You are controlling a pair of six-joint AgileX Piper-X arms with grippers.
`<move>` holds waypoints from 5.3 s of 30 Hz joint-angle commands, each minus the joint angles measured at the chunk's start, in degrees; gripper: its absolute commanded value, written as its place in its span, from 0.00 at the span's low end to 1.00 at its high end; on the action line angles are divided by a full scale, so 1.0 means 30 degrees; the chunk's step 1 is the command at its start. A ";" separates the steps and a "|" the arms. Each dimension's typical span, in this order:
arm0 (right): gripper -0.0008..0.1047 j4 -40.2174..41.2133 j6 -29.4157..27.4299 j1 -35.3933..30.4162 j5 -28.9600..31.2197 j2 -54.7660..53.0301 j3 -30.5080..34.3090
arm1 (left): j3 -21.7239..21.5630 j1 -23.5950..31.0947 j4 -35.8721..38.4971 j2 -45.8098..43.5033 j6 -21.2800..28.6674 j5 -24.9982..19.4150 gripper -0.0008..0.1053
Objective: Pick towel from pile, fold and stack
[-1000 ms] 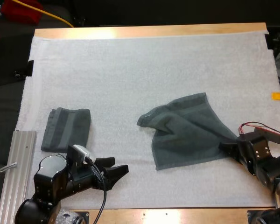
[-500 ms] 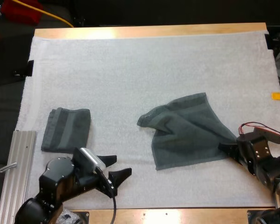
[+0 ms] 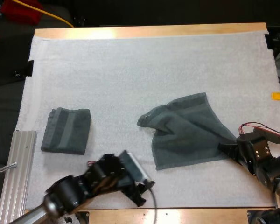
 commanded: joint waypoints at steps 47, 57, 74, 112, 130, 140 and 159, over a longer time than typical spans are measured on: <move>0.03 0.0198 -0.0201 -0.0074 -0.0551 -0.0078 0.0065 | -0.5124 -0.1442 -0.0989 1.5592 0.8010 -0.5534 0.63; 0.03 0.0198 -0.0201 -0.0074 -0.0627 -0.0078 0.0065 | -0.5124 -0.1403 -0.0927 1.6314 0.8010 -0.5651 0.56; 0.03 0.0198 -0.0201 -0.0074 -0.0779 -0.0078 0.0065 | -0.5581 -0.1403 0.0131 1.6264 0.8010 -0.7643 0.15; 0.03 0.5933 -0.3337 -0.0009 -0.6261 -0.0078 -0.7150 | -0.8290 0.1227 0.6528 0.8756 0.9915 -0.8997 0.01; 0.03 1.0992 -0.2941 0.5657 -0.2027 -0.0128 -1.2588 | -1.2809 0.1113 1.0939 0.6976 0.8667 -0.8042 0.01; 0.03 1.3254 -0.1508 0.8107 -0.1455 -0.0168 -1.4156 | -1.2855 0.0262 1.3154 0.5532 0.7535 -0.7689 0.01; 0.03 1.6720 0.4086 1.5656 0.1095 -0.0168 -1.6013 | -1.4403 -0.4555 1.6261 0.5344 0.3470 -0.9834 0.01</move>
